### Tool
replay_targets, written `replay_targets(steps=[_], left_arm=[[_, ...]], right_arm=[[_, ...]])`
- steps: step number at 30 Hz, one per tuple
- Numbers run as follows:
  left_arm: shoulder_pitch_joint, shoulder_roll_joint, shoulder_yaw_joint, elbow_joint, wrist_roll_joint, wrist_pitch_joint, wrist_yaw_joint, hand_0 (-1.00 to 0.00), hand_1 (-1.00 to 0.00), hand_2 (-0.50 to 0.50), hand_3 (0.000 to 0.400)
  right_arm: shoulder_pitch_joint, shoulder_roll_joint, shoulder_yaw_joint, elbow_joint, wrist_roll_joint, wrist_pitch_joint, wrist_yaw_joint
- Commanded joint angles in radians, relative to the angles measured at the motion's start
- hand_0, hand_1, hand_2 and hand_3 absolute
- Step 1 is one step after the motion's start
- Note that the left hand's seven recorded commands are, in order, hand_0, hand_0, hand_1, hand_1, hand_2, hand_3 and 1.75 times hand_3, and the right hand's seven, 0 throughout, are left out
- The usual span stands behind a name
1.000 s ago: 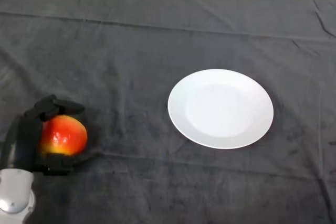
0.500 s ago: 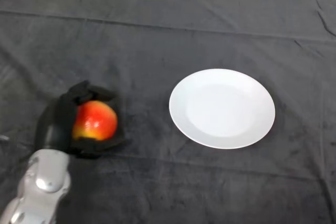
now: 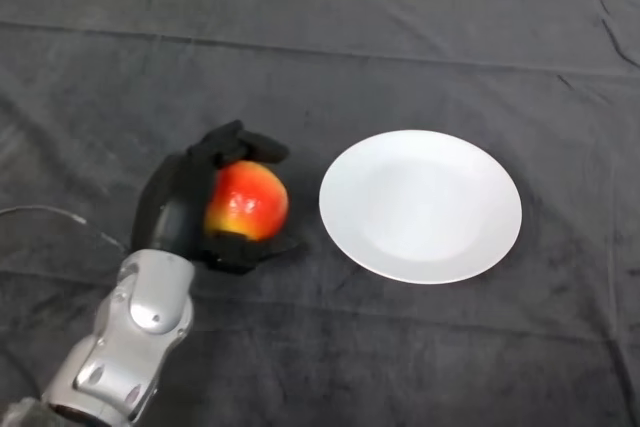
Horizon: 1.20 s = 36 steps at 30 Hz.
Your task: Move the apple to the plate
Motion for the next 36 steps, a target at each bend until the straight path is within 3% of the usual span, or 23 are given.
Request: replay_targets(steps=[1, 15, 27, 36], left_arm=[[-0.069, -0.005, -0.016, 0.048, -0.012, -0.012, 0.023, -1.0, -1.0, 0.0, 0.4], [-0.239, -0.089, -0.196, 0.23, -0.082, -0.018, 0.083, -1.0, -1.0, 0.0, 0.4], [-0.371, -0.155, -0.385, 0.393, -0.194, -0.051, 0.116, -1.0, -1.0, 0.0, 0.4], [-0.433, -0.175, -0.496, 0.476, -0.287, -0.075, 0.102, -1.0, -1.0, 0.0, 0.4]], right_arm=[[-0.016, -0.001, -0.0099, -0.038, 0.0169, -0.001, -0.0073], [-0.017, -0.003, -0.0112, -0.033, 0.0179, -0.002, -0.0048], [-0.02, -0.006, -0.013, -0.025, 0.0191, -0.002, -0.001], [-0.021, -0.009, -0.0147, -0.019, 0.0201, -0.003, 0.0023]])
